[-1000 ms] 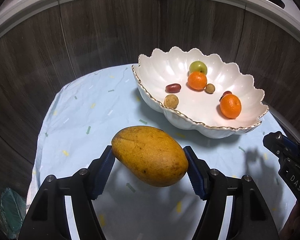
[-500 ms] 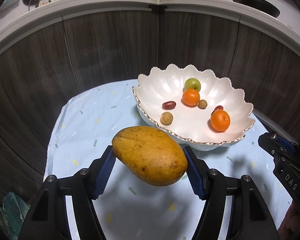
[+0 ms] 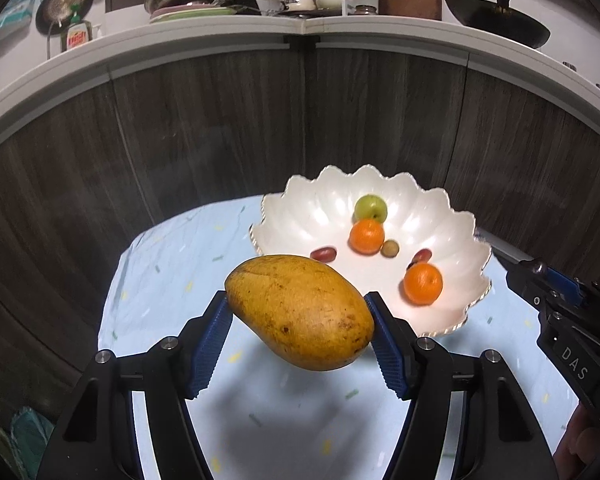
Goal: Organize fruits
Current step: 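Carry the mango with the left gripper over the bowl while the right gripper carries the plum there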
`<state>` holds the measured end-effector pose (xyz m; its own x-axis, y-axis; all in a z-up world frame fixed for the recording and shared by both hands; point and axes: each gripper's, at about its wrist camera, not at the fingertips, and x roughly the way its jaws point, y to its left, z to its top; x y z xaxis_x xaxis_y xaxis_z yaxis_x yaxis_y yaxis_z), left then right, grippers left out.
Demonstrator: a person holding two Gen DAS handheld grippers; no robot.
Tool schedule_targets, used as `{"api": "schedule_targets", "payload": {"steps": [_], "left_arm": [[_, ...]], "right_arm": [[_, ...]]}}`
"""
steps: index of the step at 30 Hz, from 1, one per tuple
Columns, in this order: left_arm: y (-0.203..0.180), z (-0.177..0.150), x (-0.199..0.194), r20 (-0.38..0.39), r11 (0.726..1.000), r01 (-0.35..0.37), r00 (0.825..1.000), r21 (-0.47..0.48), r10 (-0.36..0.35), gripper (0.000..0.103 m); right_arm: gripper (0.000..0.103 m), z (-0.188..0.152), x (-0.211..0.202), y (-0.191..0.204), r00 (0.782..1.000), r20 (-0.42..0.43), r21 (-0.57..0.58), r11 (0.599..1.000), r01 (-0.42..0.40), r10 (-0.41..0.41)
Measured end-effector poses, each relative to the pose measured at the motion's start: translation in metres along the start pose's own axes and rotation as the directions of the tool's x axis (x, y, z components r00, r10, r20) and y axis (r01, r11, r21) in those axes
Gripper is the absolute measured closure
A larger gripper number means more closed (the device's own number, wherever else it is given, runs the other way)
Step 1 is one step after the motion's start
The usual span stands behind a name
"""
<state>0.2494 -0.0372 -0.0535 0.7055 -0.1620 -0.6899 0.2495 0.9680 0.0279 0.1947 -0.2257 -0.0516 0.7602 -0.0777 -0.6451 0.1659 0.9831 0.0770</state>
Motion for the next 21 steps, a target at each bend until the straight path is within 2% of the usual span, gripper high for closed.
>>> {"api": "schedule_targets", "payload": {"steps": [7, 21], "left_arm": [[-0.011, 0.021, 0.01, 0.02, 1.0, 0.021, 1.0, 0.013, -0.021, 0.038], [-0.025, 0.037, 0.031, 0.012, 0.999, 0.049, 0.999, 0.022, -0.049, 0.042]], "right_arm": [[0.074, 0.023, 0.002, -0.006, 0.999, 0.038, -0.011, 1.0, 0.006, -0.005], [0.074, 0.049, 0.01, -0.01, 0.998, 0.066, -0.045, 0.999, 0.006, -0.003]]}}
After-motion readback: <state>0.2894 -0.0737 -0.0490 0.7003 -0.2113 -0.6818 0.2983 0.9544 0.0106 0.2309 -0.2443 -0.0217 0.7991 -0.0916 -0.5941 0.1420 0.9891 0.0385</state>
